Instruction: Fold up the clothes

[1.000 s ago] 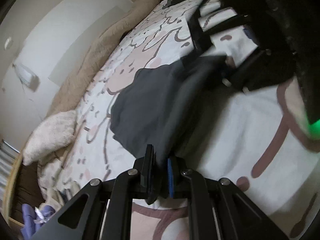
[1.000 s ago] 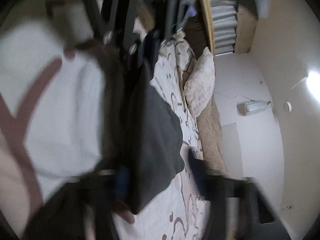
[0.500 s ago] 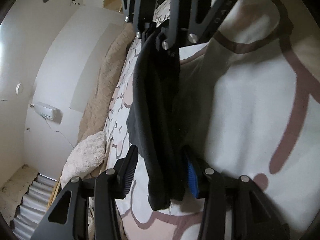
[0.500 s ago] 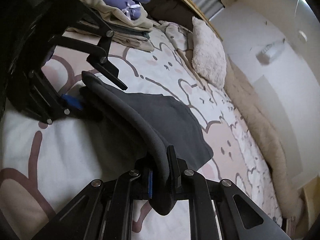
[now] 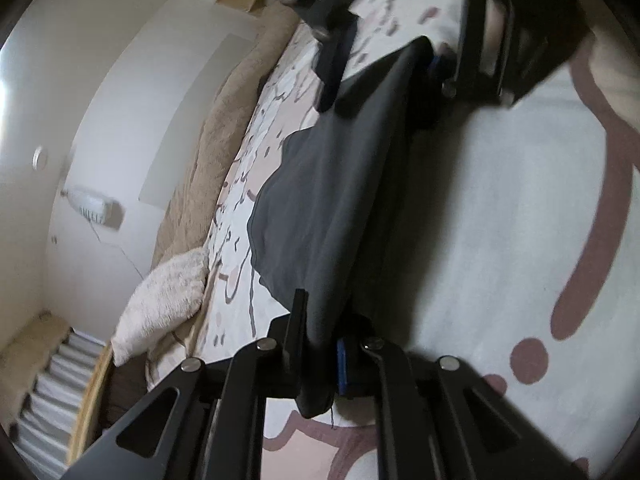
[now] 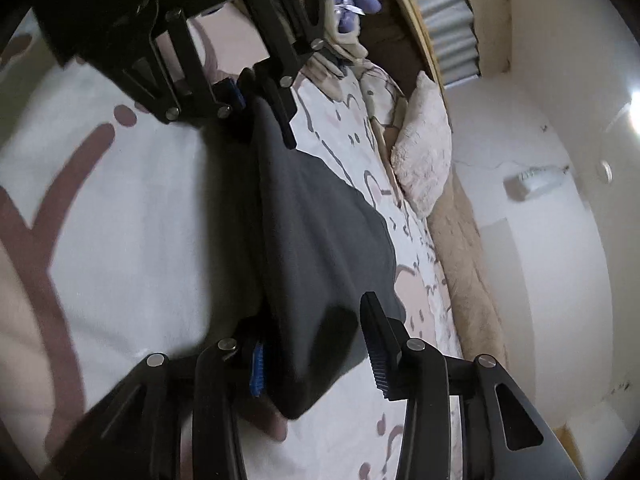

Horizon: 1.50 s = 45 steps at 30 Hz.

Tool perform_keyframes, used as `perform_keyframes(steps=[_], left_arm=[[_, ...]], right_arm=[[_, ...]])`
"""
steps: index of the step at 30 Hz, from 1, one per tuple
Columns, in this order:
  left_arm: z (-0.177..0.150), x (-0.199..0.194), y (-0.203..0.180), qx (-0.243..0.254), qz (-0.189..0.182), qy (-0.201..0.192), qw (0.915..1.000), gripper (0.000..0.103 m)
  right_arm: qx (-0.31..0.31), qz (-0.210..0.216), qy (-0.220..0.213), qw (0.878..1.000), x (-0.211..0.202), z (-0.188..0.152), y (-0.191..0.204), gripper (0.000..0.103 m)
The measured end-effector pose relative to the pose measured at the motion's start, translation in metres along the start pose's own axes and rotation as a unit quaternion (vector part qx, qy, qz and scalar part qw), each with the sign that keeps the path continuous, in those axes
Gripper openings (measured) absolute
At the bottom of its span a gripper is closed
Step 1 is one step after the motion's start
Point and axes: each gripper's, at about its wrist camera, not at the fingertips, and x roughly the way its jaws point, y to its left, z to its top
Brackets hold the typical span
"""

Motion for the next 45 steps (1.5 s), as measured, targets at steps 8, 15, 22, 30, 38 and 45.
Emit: perform_keyframes(steps=[8, 15, 22, 30, 38, 45], left_arm=[[0.014, -0.011, 0.077, -0.185, -0.028, 0.016, 0.9823, 0.011], [0.018, -0.075, 0.210, -0.377, -0.001, -0.008, 0.9262, 0.011], [-0.031, -0.180, 0.316, -0.465, 0.083, -0.009, 0.8815, 0.011], [-0.130, -0.249, 0.379, -0.517, 0.205, 0.055, 0.8292, 0.011], [-0.227, -0.266, 0.419, -0.555, 0.268, 0.096, 0.7820, 0.011], [-0.265, -0.260, 0.418, -0.552, 0.311, 0.114, 0.7649, 0.011]], right_arm=[[0.025, -0.005, -0.024, 0.999, -0.016, 0.043, -0.070, 0.012], [0.063, -0.037, -0.066, 0.995, -0.046, 0.107, -0.176, 0.012], [0.078, -0.013, -0.160, 0.984, -0.071, 0.226, -0.231, 0.012], [0.087, 0.030, -0.272, 0.958, -0.095, 0.373, -0.274, 0.012], [0.073, 0.077, -0.297, 0.949, -0.060, 0.484, -0.245, 0.012], [0.072, 0.109, -0.320, 0.938, -0.031, 0.554, -0.223, 0.012]])
